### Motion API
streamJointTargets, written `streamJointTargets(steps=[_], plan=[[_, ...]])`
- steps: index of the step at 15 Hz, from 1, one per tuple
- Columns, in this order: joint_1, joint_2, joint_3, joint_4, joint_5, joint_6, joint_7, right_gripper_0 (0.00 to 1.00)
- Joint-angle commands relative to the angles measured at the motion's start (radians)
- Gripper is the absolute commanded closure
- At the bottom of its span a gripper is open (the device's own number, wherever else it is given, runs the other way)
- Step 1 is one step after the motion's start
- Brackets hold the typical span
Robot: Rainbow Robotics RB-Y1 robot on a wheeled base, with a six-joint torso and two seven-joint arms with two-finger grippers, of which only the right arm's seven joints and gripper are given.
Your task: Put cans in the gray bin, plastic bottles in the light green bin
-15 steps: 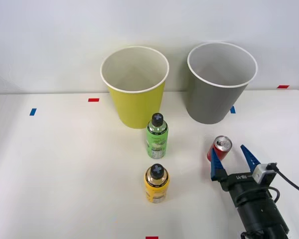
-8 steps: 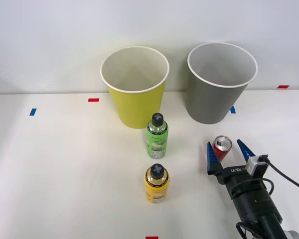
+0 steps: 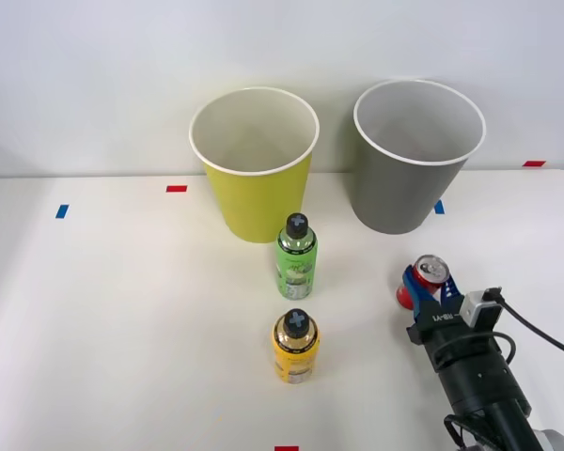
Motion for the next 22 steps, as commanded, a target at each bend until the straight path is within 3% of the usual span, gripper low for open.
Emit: streamJointTargets(steps=[1,5,7,12,16,19,22], plan=[[0.001,-0.001,-0.001,0.0,0.0,-0.002,0.0,1.0],[0.008,-0.015,0.009,-0.011,-0.046,-0.029,0.002,1.0],[0.056,-0.048,0.016,-0.101,-0.053,-0.026,-0.009,1.0],[0.203,-0.192,0.028,-0.423,-0.132,0.133,-0.034,1.0],[0.298,-0.272,0.014,-0.701,-0.31,0.268,-0.035,1.0],[0.251,-0.285,0.006,-0.759,-0.417,0.268,-0.037,1.0],[0.117,-0.263,-0.018,-0.761,-0.445,0.31,-0.046,1.0]])
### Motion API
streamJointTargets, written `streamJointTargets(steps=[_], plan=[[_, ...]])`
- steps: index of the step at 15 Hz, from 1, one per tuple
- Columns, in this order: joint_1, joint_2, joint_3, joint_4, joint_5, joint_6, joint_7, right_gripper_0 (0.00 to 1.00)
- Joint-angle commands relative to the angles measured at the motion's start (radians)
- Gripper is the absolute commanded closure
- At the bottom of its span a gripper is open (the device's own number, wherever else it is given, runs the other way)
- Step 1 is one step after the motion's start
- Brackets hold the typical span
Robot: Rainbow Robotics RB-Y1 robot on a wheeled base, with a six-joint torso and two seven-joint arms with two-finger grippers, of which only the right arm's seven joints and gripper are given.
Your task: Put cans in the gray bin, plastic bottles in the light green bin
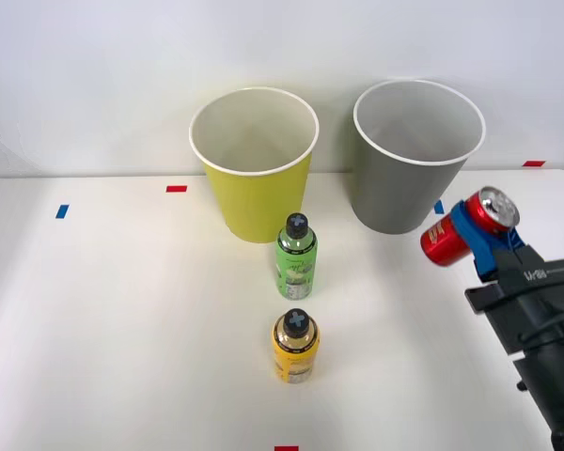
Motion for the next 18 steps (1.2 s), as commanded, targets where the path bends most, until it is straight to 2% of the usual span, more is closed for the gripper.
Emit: streamJointTargets(steps=[1,8,13,18], plan=[[-0.141,0.032,-0.029,-0.003,-0.021,0.078,-0.013,1.0],[-0.454,0.123,-0.144,0.012,0.001,0.503,-0.036,1.0],[-0.682,0.164,-0.161,0.278,0.056,0.484,-0.029,1.0],[-0.825,0.142,-0.149,0.477,0.111,0.486,-0.026,1.0]])
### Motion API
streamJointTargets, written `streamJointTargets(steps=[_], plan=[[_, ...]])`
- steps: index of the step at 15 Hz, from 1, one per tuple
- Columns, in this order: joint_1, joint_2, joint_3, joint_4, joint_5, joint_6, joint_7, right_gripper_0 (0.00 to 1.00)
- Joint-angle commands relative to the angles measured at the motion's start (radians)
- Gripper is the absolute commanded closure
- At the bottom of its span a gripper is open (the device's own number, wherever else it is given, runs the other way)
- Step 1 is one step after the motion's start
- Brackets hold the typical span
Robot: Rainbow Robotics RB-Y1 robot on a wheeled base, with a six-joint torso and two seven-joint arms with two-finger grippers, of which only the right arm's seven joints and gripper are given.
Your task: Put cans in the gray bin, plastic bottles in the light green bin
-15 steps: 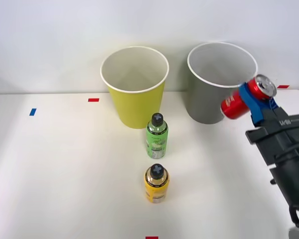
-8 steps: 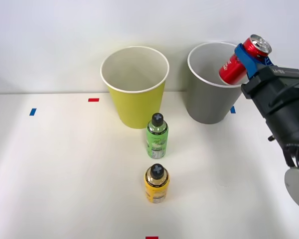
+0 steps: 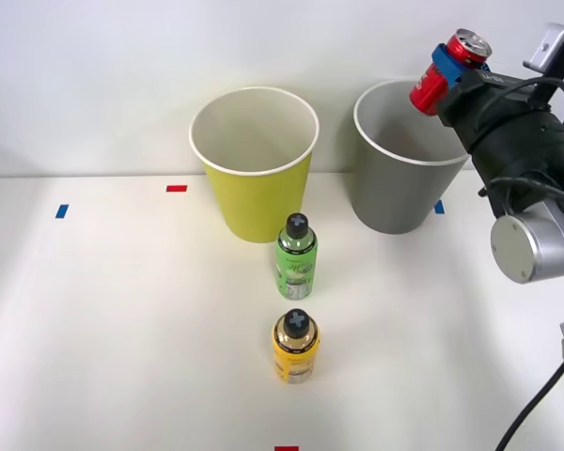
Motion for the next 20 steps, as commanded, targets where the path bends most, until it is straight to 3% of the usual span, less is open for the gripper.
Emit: streamJointTargets(steps=[1,5,7,8,9,10,17,20], plan=[[-0.066,-0.014,0.026,0.102,0.051,-0.001,-0.007,1.0],[-0.082,-0.012,0.042,0.125,0.068,-0.001,-0.02,1.0],[-0.082,-0.015,0.042,0.125,0.068,-0.001,-0.023,0.91],[-0.082,-0.017,0.045,0.125,0.07,-0.003,-0.023,0.76],[-0.082,-0.017,0.047,0.125,0.068,-0.001,-0.023,0.43],[-0.083,-0.017,0.05,0.125,0.068,-0.001,-0.023,0.0],[-0.072,-0.019,0.059,0.125,0.111,-0.027,-0.027,0.0],[0.061,-0.031,0.072,0.108,0.148,-0.277,-0.031,0.0]])
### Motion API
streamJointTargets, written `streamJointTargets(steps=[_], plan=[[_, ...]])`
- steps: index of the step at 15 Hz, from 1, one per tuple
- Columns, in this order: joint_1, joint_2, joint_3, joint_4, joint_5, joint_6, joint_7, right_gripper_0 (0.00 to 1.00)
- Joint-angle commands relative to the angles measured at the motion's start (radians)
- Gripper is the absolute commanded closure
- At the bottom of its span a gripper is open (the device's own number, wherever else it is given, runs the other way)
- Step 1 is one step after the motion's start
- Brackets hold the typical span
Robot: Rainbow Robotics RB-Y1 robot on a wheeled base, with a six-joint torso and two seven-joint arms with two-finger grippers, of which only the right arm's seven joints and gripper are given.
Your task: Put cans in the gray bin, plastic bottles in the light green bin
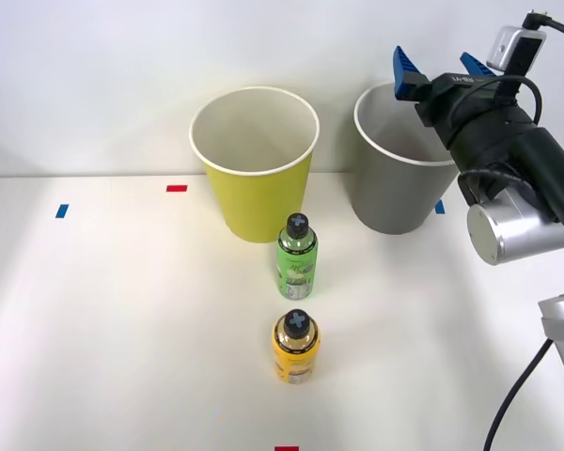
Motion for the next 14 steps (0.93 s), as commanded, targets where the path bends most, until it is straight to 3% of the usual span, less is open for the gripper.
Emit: streamJointTargets(steps=[1,7,14], plan=[[0.182,-0.023,0.013,-0.046,0.019,-0.289,-0.005,0.0],[0.666,-0.036,-0.079,-0.456,0.003,-0.315,-0.024,0.0],[0.985,0.036,-0.119,-0.517,-0.031,-0.435,-0.048,0.0]])
